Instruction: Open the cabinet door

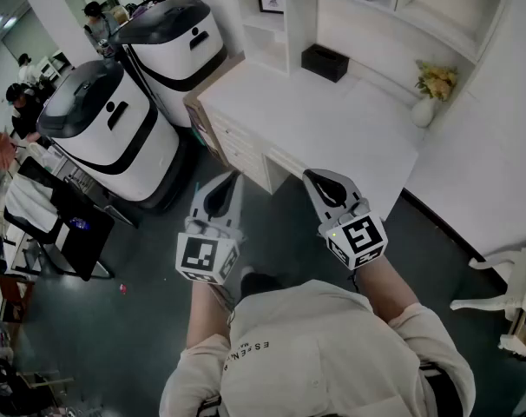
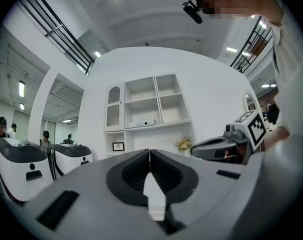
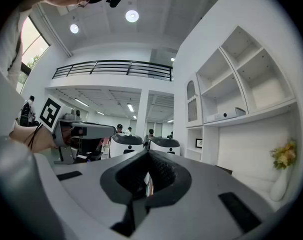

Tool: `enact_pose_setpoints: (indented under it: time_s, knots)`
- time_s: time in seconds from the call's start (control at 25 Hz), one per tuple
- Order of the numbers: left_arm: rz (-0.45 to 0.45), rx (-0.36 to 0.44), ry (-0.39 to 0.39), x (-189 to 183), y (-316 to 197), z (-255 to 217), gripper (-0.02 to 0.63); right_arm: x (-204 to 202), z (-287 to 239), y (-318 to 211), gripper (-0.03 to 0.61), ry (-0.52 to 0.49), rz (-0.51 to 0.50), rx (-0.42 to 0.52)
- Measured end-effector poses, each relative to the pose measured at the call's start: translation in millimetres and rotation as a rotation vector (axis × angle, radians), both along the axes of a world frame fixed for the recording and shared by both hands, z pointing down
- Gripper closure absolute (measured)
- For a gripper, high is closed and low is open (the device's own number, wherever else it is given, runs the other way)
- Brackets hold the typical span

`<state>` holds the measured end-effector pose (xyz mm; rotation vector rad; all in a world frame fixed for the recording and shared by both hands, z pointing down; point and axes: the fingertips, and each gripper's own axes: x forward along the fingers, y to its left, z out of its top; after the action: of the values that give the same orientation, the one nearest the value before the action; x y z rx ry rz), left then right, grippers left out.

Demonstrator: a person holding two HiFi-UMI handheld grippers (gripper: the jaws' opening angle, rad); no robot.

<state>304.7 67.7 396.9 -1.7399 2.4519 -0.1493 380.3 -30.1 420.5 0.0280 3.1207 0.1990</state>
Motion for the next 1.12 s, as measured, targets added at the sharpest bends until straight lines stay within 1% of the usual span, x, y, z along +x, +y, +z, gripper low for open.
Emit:
enact_pose_setpoints:
  time_s: [0.4,0.64,0.72,0.8,0.84,0.88,0.92,1.12]
  knots:
    - [0.011,0.005,0.009,8,-6,1,0.609,7,1,-6,0.565,0.001,0.007,-0.014]
    - [0.017,0.0,0.031,8,-11,5,0.609,4,4,-9,0.564,0.005,-0.006,-0.048]
    - [0.012,0.007,0.016,7,-12,4,0.609,2,5,-10,0.563,0.006,-0.01,-0.057]
    - [-0.001,0.014,-0.012,3,-14,0,0.561,-1,5,-12,0.564,0.009,-0.009,-0.068]
    - [-0.001,0.014,-0.019,1,-16,-1,0.478,-3,6,-13,0.565,0.011,-0.006,-0.072]
    - [0.003,0.011,-0.018,-2,-19,-2,0.41,-5,6,-15,0.563,0.013,-0.003,-0.076]
    - [0.007,0.01,-0.015,-5,-20,-2,0.386,-8,7,-16,0.563,0.014,-0.001,-0.079]
    - [0.015,0.021,-0.012,-28,-24,-7,0.383,-27,5,-21,0.564,0.015,0.01,-0.076]
